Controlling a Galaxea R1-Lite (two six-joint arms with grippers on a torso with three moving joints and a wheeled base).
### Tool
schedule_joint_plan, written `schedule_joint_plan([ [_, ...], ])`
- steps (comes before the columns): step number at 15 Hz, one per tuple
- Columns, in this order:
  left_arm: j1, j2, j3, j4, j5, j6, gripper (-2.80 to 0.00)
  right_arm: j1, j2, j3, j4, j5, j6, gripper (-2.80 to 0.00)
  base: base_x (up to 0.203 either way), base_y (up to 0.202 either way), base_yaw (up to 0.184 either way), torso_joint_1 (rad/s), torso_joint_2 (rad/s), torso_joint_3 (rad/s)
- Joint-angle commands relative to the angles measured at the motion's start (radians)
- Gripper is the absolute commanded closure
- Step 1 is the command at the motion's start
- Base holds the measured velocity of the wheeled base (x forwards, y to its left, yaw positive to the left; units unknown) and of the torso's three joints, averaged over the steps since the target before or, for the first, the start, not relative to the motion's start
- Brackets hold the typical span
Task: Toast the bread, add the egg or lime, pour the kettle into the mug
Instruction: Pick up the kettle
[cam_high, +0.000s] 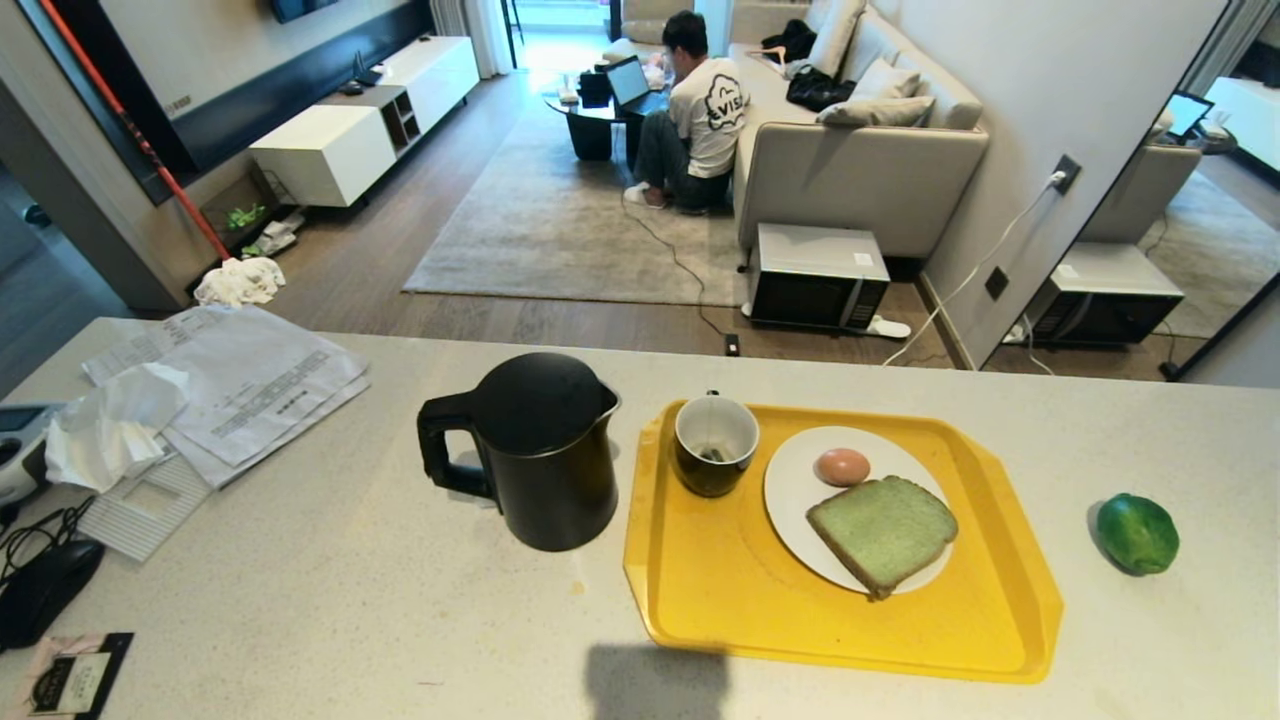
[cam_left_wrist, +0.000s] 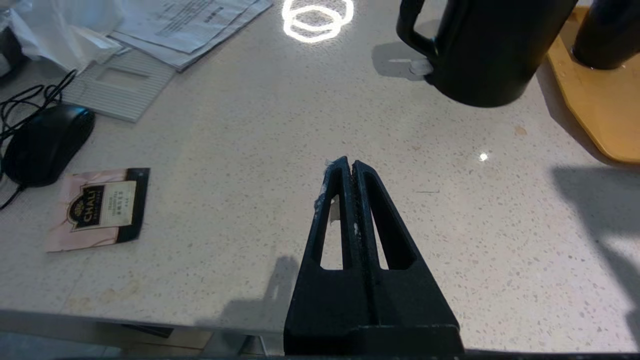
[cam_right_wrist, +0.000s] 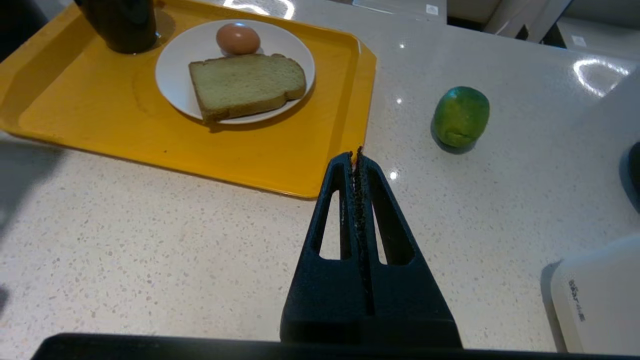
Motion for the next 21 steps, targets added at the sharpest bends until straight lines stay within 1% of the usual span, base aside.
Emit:
schedule_joint_plan([
  [1,0.000,0.001,0.000,0.000,0.000,0.000,0.00,0.000,0.001,0.002,0.000,0.000,0.000,0.00,0.000,0.000,0.000,0.000,0.00,0.000],
  [21,0.000,0.001,0.000,0.000,-0.002,0.005,0.00,0.000,0.001,0.002,0.000,-0.006,0.006,0.00,0.000,0.000,0.000,0.000,0.00,0.000],
])
